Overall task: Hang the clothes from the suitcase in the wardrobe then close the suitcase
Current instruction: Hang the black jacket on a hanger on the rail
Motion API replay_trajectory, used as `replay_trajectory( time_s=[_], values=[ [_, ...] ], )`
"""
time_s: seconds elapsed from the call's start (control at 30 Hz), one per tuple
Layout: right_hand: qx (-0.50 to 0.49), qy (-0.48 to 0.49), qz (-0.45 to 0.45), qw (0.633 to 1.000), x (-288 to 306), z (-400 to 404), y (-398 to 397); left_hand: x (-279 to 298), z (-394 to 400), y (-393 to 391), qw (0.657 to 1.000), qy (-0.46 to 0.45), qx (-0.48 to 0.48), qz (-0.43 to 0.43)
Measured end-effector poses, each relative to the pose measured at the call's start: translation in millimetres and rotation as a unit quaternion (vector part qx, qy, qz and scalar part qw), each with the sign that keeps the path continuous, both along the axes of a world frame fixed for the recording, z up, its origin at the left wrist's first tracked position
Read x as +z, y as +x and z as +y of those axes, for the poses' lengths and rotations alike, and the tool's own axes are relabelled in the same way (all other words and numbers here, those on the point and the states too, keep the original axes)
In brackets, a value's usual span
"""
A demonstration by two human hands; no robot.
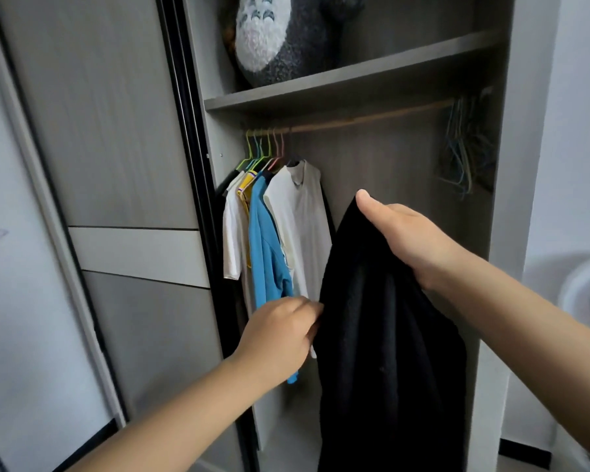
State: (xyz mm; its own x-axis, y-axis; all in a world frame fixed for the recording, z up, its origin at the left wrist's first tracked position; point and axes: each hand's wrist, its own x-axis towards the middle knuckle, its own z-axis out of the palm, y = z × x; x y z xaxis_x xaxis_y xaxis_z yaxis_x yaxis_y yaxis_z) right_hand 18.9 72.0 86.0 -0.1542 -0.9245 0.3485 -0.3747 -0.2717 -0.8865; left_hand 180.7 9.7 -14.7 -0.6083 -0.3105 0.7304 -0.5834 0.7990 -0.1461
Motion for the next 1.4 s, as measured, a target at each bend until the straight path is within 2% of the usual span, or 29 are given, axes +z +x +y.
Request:
replay_trajectory(
  time_s=[0.13,0.23,0.3,0.33,0.4,0.43,0.5,0.57,0.63,0.73,0.8,0.87,0.9,0.93,1.0,1.03,1.13,1.27,1.33,1.4],
  values=[
    [-0.005,-0.003,0.049,0.999,-5,-24,-43,-9,-30,-39,0.999,0.028,-0.036,0.011],
    [-0.055,0.005,0.041,0.998,-12,-50,-78,-5,-52,-57,0.980,0.151,-0.125,0.040],
    [-0.095,0.006,0.010,0.995,-21,-70,-106,-1,-67,-69,0.945,0.278,-0.167,0.046],
    [-0.112,0.010,-0.002,0.994,-26,-80,-118,1,-72,-73,0.916,0.350,-0.187,0.057],
    [-0.135,0.023,-0.037,0.990,-35,-101,-140,10,-87,-84,0.836,0.500,-0.214,0.074],
    [-0.142,0.029,-0.061,0.988,-38,-110,-147,12,-98,-91,0.812,0.544,-0.205,0.057],
    [-0.158,0.031,-0.090,0.983,-44,-134,-161,15,-125,-106,0.820,0.552,-0.148,-0.028],
    [-0.162,0.022,-0.097,0.982,-48,-151,-166,17,-146,-115,0.857,0.486,-0.085,-0.146],
    [-0.163,0.005,-0.101,0.981,-47,-175,-173,20,-173,-121,0.848,0.476,-0.091,-0.215],
    [-0.195,0.008,-0.066,0.979,-39,-214,-181,31,-218,-125,0.826,0.509,-0.105,-0.219],
    [-0.205,0.022,-0.031,0.978,-29,-241,-186,45,-250,-128,0.839,0.503,-0.108,-0.179],
    [-0.201,0.026,0.064,0.977,-23,-266,-190,55,-280,-132,0.858,0.489,-0.096,-0.124],
    [-0.210,0.030,0.151,0.965,-21,-276,-193,59,-293,-134,0.870,0.476,-0.084,-0.094],
    [-0.231,0.033,0.258,0.938,-19,-284,-195,63,-307,-140,0.888,0.449,-0.077,-0.064],
    [-0.291,0.020,0.445,0.847,-8,-301,-197,71,-333,-153,0.921,0.380,-0.083,-0.002],
    [-0.320,0.011,0.496,0.807,-2,-308,-202,73,-343,-161,0.934,0.344,-0.096,0.024],
    [-0.404,0.033,0.540,0.738,20,-325,-225,72,-359,-184,0.959,0.264,-0.096,0.044],
    [-0.538,0.095,0.540,0.640,45,-344,-269,63,-382,-195,0.961,0.254,-0.076,0.082],
    [-0.573,0.132,0.519,0.621,53,-352,-289,66,-391,-194,0.961,0.245,-0.081,0.097],
    [-0.590,0.153,0.495,0.620,58,-358,-302,72,-401,-191,0.962,0.245,-0.076,0.099]
  ],
)
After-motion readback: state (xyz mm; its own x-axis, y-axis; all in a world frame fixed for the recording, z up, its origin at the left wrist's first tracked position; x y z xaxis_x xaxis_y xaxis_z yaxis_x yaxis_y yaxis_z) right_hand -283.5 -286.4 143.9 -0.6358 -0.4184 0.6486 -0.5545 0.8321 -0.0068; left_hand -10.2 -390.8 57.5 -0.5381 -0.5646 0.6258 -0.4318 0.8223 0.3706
